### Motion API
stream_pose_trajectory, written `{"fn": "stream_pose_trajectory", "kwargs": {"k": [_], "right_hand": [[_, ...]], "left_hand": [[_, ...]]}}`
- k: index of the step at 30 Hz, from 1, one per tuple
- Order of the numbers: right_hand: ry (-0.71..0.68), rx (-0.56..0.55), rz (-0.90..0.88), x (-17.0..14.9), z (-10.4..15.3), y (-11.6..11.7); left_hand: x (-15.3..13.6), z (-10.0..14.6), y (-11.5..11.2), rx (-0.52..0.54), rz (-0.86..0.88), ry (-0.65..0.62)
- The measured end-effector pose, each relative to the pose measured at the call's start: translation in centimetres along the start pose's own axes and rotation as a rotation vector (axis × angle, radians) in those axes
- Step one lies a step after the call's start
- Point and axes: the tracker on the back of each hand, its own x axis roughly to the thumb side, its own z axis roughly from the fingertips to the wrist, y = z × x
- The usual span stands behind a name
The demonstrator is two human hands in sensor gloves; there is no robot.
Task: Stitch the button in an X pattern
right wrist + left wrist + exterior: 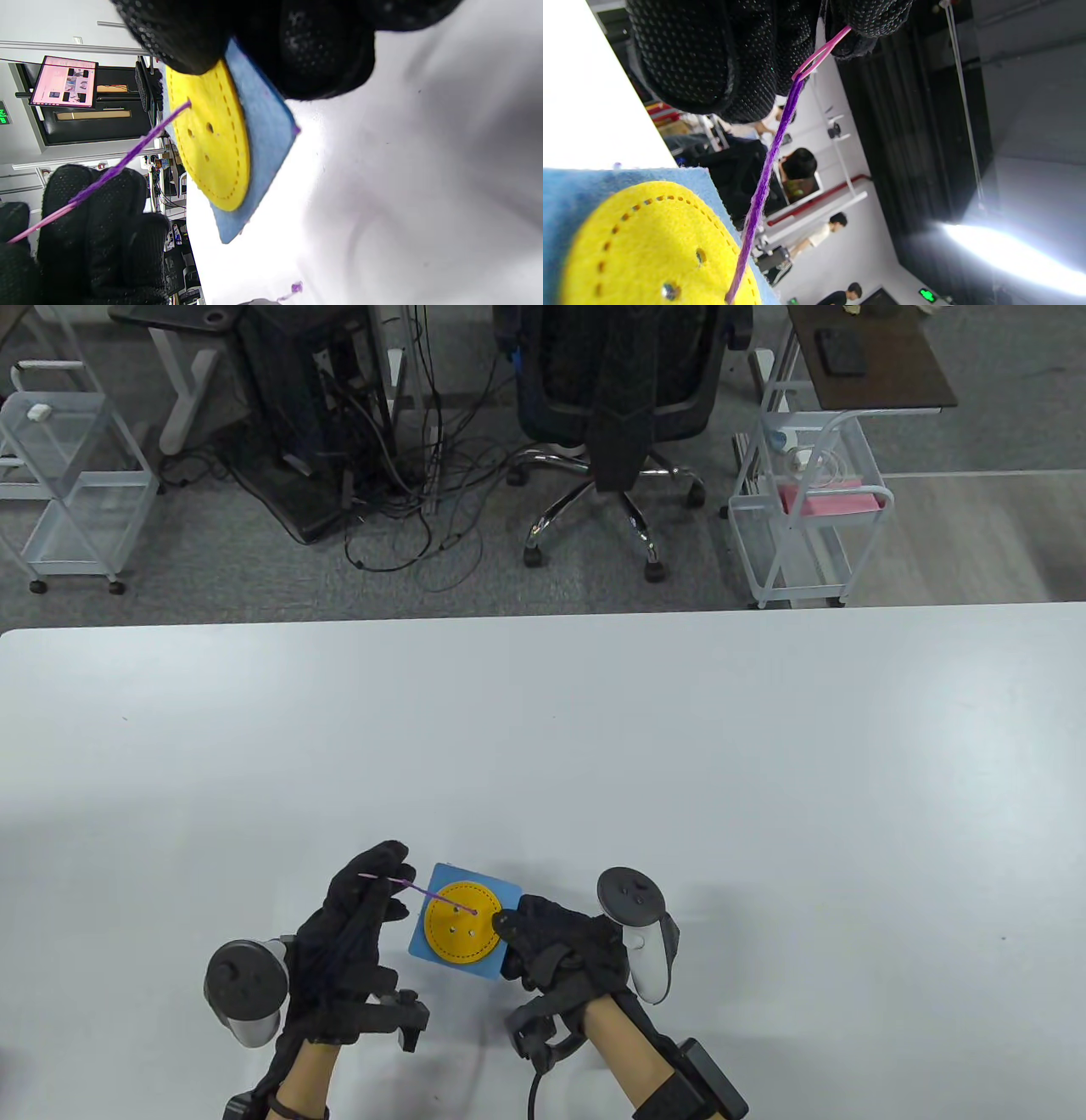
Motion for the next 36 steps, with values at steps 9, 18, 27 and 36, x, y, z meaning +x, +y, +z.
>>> {"fn": "stream_pose_trajectory", "kwargs": {"k": [9,18,27,36], "right_hand": [[0.000,-0.009,-0.010,-0.1,0.0,-0.1],[-0.006,-0.014,-0.017,-0.2,0.1,-0.3],[-0.026,-0.033,-0.024,-0.1,0.6,-0.8],[-0.033,-0.029,-0.016,-0.1,0.5,-0.8]], "left_hand": [[-0.5,-0.1,1.0,0.024,0.112,0.006],[-0.3,-0.3,1.7,0.016,0.060,-0.042],[1.2,-0.3,2.1,-0.001,-0.116,-0.150],[3.7,0.4,-0.6,-0.091,-0.608,-0.372]]}}
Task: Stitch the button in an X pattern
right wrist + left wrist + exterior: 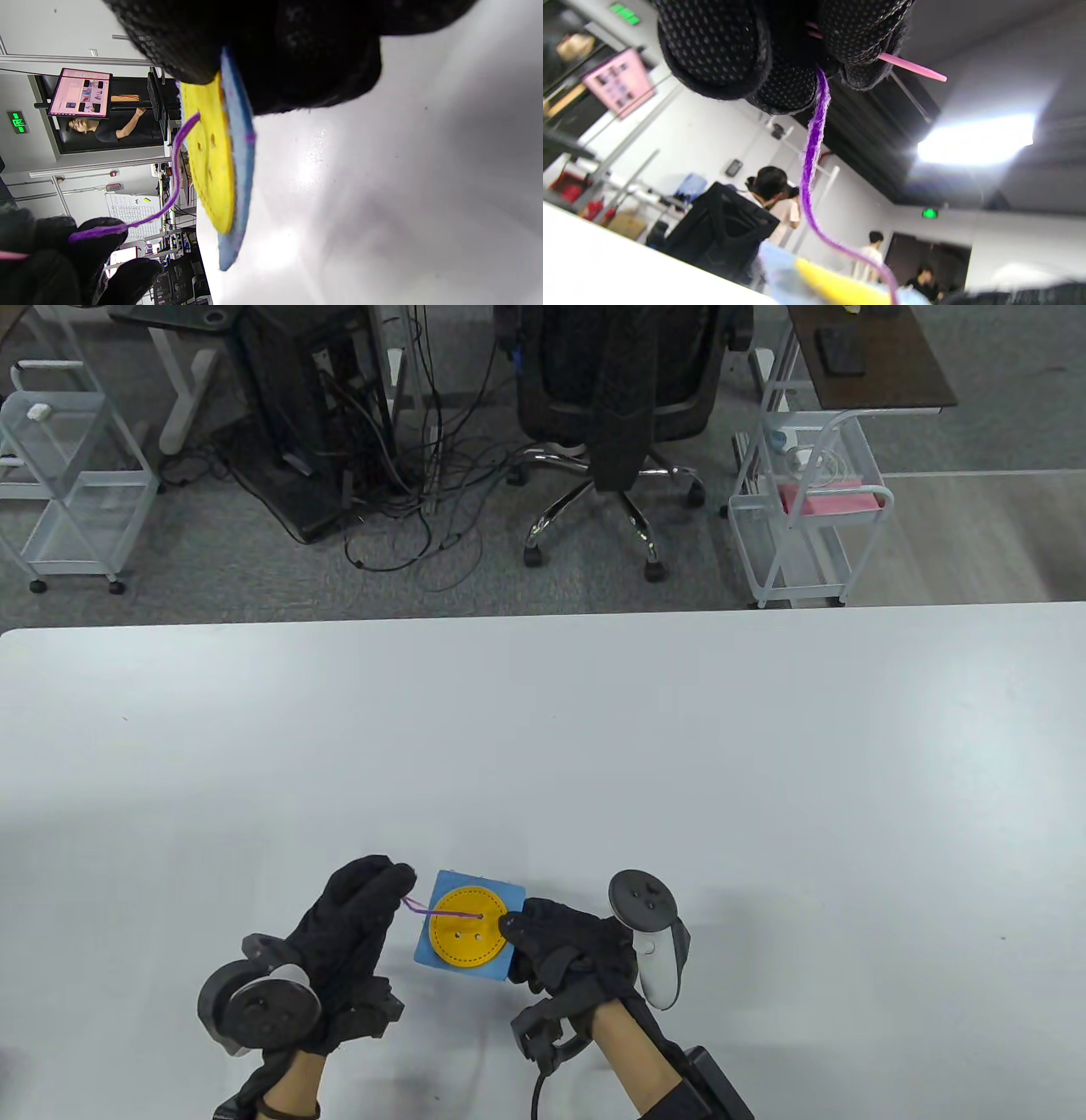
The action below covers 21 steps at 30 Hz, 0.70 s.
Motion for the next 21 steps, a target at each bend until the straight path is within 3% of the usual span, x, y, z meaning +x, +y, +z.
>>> {"fn": "stream_pose_trajectory", "kwargs": {"k": [5,9,21], "right_hand": [[-0.001,0.004,0.000,0.0,0.0,0.0],[-0.006,0.003,0.000,0.0,-0.1,0.1],[-0.015,-0.001,0.001,0.0,-0.1,0.1]], "left_hand": [[2.1,-0.2,-1.1,-0.105,-0.301,-0.171],[3.1,0.0,-2.2,-0.169,-0.427,-0.265],[3.8,0.1,-3.1,-0.205,-0.460,-0.335]]}}
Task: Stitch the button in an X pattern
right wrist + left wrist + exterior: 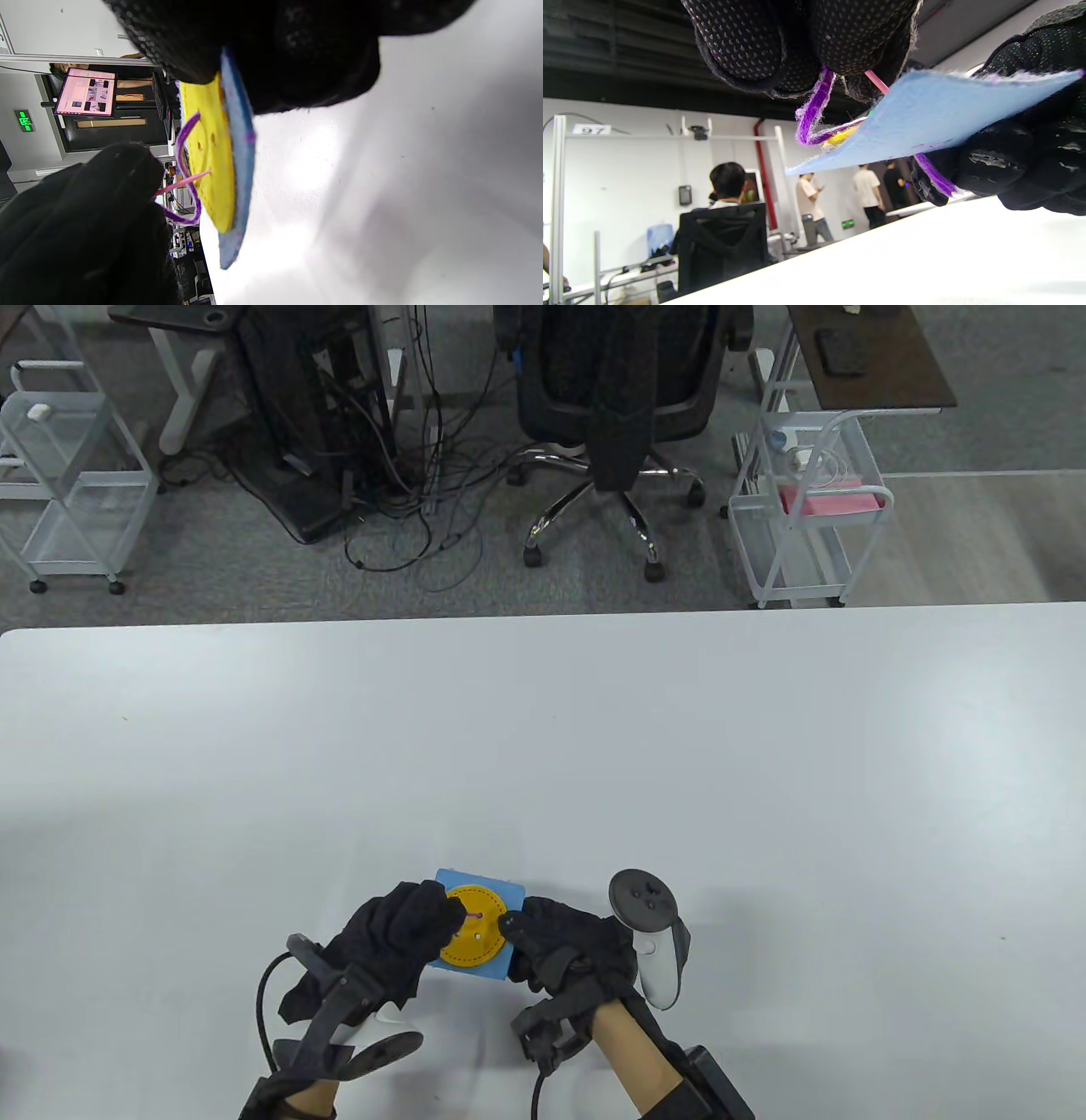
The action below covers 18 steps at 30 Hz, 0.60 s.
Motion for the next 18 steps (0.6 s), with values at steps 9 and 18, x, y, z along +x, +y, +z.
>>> {"fn": "stream_pose_trajectory", "kwargs": {"k": [9,18], "right_hand": [[-0.009,-0.003,0.009,0.04,0.00,-0.01],[-0.013,-0.003,0.010,0.11,0.03,-0.01]], "left_hand": [[0.42,-0.19,-0.40,-0.028,-0.027,-0.030],[0.62,-0.26,-0.21,0.002,-0.070,-0.042]]}}
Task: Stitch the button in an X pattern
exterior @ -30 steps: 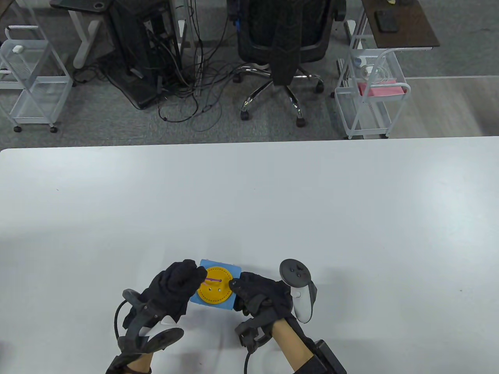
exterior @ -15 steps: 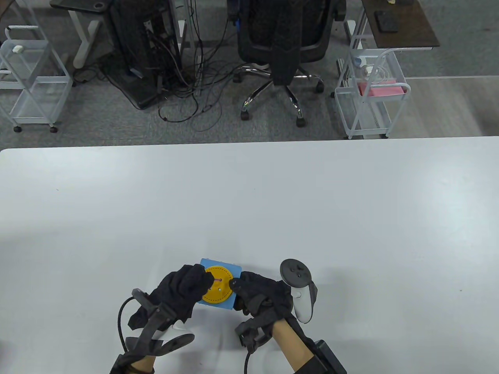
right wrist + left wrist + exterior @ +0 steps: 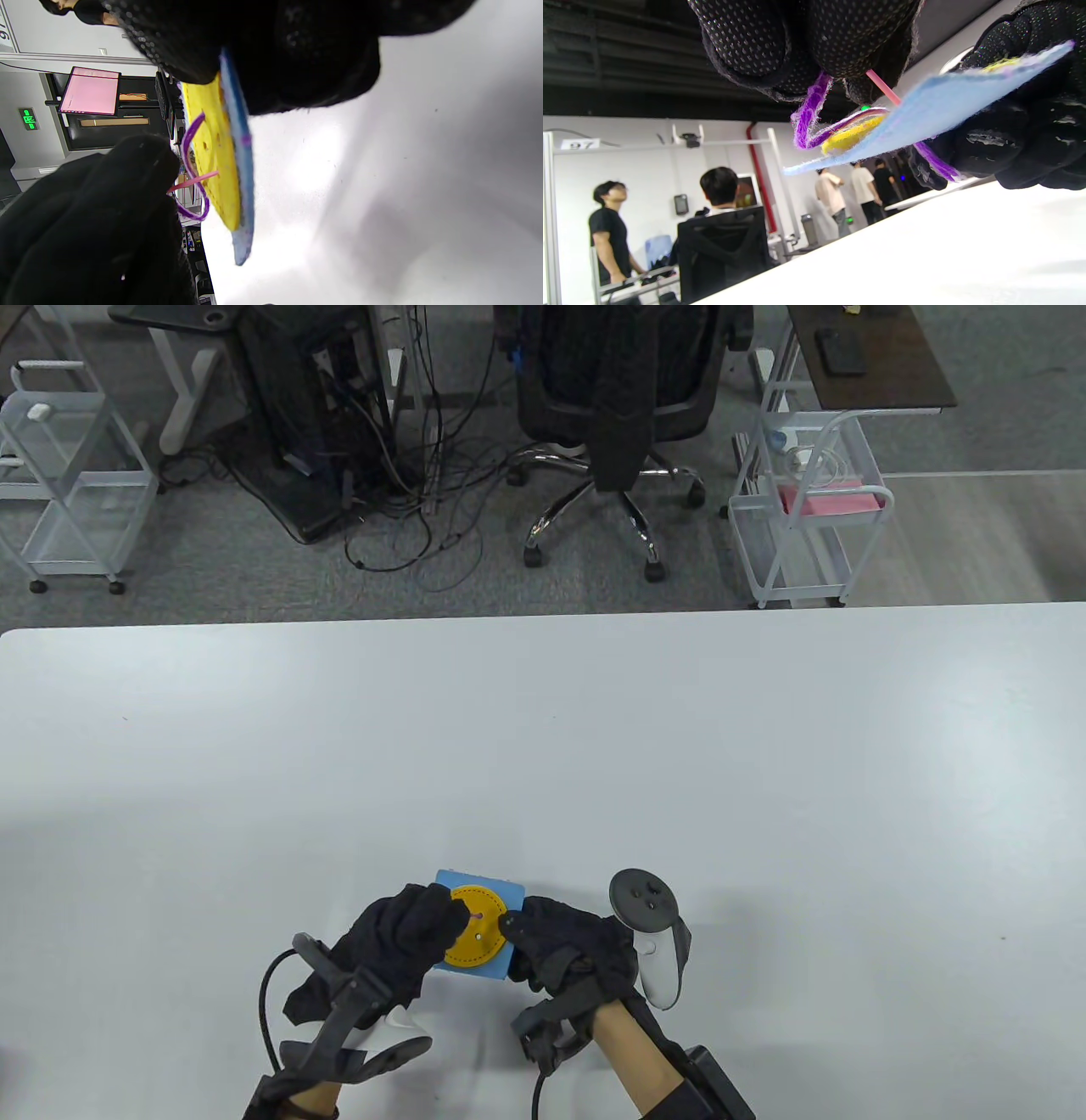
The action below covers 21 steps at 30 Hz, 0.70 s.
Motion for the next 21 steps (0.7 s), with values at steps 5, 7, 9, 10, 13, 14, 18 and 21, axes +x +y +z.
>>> {"fn": "stream_pose_trajectory", "kwargs": {"k": [5,7,9,10,13,14,18,21], "right_hand": [[-0.004,-0.004,0.000,0.0,0.0,-0.1],[-0.006,-0.005,0.001,0.0,0.0,-0.1],[-0.007,-0.004,0.001,0.0,0.0,-0.1],[-0.008,-0.003,0.001,0.0,0.0,-0.1],[-0.009,0.000,-0.002,0.0,0.0,-0.1],[-0.009,0.001,-0.006,0.0,0.0,-0.1],[-0.004,0.007,-0.020,0.0,0.0,-0.3],[0.002,0.006,-0.025,-0.1,-0.1,-0.4]], "left_hand": [[0.2,-0.1,0.0,0.004,-0.035,-0.008],[0.2,-0.1,-0.1,0.015,-0.032,-0.006],[0.3,-0.2,-0.2,0.000,-0.029,-0.007],[0.3,-0.2,-0.3,0.000,-0.027,-0.006],[0.4,-0.2,-0.5,-0.032,0.012,-0.015],[0.4,-0.3,-0.6,-0.045,0.034,-0.017],[0.4,-0.3,-0.8,-0.091,0.170,0.014],[0.3,-0.4,-1.0,-0.126,0.257,0.046]]}}
